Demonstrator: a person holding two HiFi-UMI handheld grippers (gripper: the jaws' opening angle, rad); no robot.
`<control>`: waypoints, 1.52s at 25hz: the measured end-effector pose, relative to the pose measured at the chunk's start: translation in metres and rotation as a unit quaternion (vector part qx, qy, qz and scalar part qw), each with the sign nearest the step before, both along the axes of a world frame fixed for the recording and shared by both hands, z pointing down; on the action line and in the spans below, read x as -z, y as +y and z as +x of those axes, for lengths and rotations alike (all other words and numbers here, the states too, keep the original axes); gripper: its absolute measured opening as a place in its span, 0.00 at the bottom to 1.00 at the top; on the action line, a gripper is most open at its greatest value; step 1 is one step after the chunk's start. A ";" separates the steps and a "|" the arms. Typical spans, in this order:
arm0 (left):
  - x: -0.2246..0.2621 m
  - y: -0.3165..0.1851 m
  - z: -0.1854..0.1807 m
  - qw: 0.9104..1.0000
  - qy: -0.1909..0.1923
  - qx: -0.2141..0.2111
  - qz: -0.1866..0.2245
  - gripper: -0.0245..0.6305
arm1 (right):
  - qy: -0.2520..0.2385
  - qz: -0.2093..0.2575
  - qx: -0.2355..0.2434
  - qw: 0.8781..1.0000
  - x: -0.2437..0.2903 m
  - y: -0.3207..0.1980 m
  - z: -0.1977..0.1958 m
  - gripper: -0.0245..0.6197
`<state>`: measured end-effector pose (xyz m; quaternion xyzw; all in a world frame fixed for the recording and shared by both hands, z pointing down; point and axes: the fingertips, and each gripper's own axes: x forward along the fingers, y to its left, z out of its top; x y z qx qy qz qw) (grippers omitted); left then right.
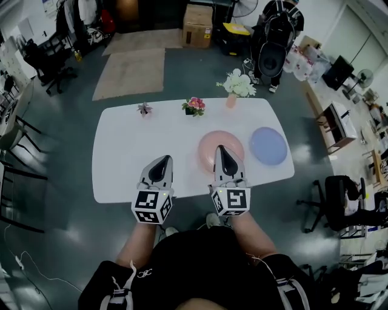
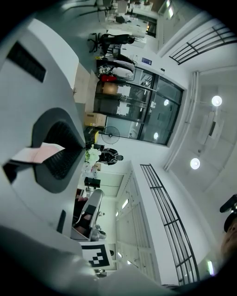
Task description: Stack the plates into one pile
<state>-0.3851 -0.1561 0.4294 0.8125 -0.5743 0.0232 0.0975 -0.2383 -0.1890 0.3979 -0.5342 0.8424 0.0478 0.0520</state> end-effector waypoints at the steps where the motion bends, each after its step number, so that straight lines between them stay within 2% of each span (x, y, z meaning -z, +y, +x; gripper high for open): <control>1: -0.001 0.002 -0.002 1.000 0.002 -0.003 0.000 0.06 | 0.001 -0.001 -0.003 1.000 0.000 0.002 -0.002 0.06; 6: -0.007 -0.003 0.007 1.000 0.000 -0.012 -0.001 0.06 | -0.004 -0.005 -0.019 1.000 -0.004 0.004 0.012 0.06; 11: -0.009 -0.016 0.072 1.000 -0.011 -0.021 0.009 0.06 | -0.013 -0.002 -0.033 0.999 -0.010 -0.007 0.082 0.06; 14: -0.011 -0.027 0.140 1.000 -0.013 -0.016 0.014 0.06 | -0.019 -0.001 -0.033 0.999 -0.015 -0.019 0.154 0.06; 19: -0.012 -0.046 0.282 1.000 0.001 0.011 0.027 0.06 | -0.001 0.003 -0.008 1.000 -0.023 -0.043 0.297 0.06; 22: -0.017 -0.060 0.367 0.999 -0.003 0.023 0.026 0.06 | 0.013 0.010 0.012 1.000 -0.022 -0.057 0.375 0.06; 24: -0.014 -0.065 0.414 0.999 -0.004 0.025 0.022 0.06 | 0.011 -0.001 0.017 1.000 -0.019 -0.068 0.417 0.06; 26: -0.005 -0.066 0.445 0.999 -0.006 0.026 0.019 0.06 | 0.004 -0.009 0.022 1.000 -0.016 -0.075 0.445 0.06; 30: 0.005 -0.073 0.473 0.999 -0.026 0.023 0.019 0.06 | -0.008 -0.012 0.025 1.000 -0.017 -0.087 0.471 0.06; 38: 0.011 -0.082 0.469 0.999 -0.037 0.031 0.019 0.06 | -0.028 -0.019 0.025 0.999 -0.022 -0.097 0.472 0.06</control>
